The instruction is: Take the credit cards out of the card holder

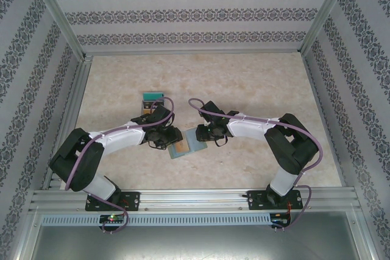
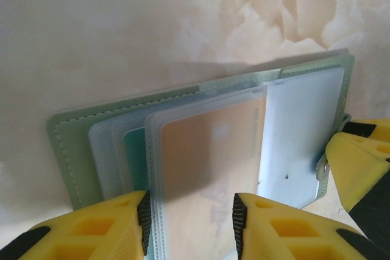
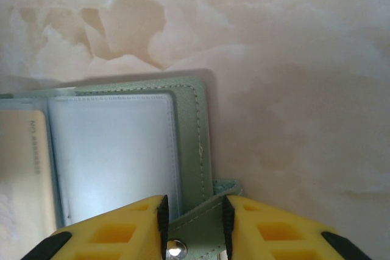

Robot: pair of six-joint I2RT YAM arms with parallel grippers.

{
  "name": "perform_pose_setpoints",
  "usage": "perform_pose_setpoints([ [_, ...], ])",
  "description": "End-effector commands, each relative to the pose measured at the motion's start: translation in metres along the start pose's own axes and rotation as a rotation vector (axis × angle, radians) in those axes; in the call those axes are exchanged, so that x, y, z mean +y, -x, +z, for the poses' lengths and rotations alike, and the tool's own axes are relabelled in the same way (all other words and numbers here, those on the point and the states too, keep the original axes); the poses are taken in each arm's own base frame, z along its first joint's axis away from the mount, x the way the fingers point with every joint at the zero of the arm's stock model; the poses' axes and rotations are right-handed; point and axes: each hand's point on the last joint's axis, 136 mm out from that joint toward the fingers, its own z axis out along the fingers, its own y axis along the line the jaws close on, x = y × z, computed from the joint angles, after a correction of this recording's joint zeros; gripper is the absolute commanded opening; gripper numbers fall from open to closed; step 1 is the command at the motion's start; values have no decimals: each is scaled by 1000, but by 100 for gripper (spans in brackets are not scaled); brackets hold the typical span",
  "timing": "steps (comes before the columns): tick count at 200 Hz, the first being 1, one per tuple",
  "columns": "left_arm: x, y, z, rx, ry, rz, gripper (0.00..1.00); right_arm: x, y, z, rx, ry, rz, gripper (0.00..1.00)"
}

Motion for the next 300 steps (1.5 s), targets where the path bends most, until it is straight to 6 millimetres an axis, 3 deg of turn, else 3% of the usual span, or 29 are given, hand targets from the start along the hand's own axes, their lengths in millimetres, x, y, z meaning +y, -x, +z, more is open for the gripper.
perform_pose_setpoints([
  [1,-1,5,-15,-41,32,27,42,-8,-22,11,67,-33,4,33],
  [61,-7,3,-9,-26,27,41,40,-7,-21,10,64,-33,3,33],
  [163,3,-5,9,30,52,25,40,-7,-21,11,66,-33,3,33],
  [300,-36,1,9,20,-131,69,42,-7,-23,12,68,-33,6,33],
])
